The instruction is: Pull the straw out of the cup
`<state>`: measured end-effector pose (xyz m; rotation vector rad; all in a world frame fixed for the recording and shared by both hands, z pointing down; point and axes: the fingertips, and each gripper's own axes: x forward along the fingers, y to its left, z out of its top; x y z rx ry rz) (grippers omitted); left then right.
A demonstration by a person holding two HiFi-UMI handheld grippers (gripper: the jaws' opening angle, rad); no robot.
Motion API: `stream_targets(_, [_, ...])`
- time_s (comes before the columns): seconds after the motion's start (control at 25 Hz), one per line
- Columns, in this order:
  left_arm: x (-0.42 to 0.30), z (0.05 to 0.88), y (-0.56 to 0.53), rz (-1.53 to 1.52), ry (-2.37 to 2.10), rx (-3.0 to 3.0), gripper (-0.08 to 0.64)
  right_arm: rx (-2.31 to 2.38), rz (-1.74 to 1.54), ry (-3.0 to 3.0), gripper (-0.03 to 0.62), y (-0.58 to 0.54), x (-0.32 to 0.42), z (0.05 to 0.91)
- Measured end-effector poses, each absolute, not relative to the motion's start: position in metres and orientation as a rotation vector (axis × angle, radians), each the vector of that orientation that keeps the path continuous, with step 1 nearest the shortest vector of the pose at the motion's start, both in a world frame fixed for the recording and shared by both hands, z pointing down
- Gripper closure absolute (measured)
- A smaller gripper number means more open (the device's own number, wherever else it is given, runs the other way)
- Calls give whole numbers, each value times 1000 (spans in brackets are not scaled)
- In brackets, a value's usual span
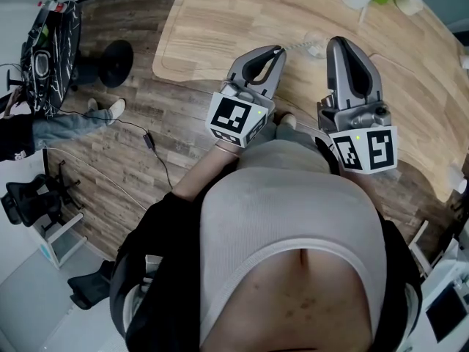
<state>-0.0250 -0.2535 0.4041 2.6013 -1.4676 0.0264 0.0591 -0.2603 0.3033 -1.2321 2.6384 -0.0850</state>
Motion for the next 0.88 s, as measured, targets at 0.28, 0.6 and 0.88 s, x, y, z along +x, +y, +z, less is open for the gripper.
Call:
stream_targets(0.28, [-24,402,-251,45,-1491,2608,532,-1214,-91,2640,561,-258,60,304])
stream_targets(0.6, [-21,398,-247,57,-1521,2601,532,-1190,-98,2643,561,-254,65,302])
stream_targets(0.88, [-22,397,-245,46,-1559,2562,532,-1161,-77,2654,561,-253,69,300])
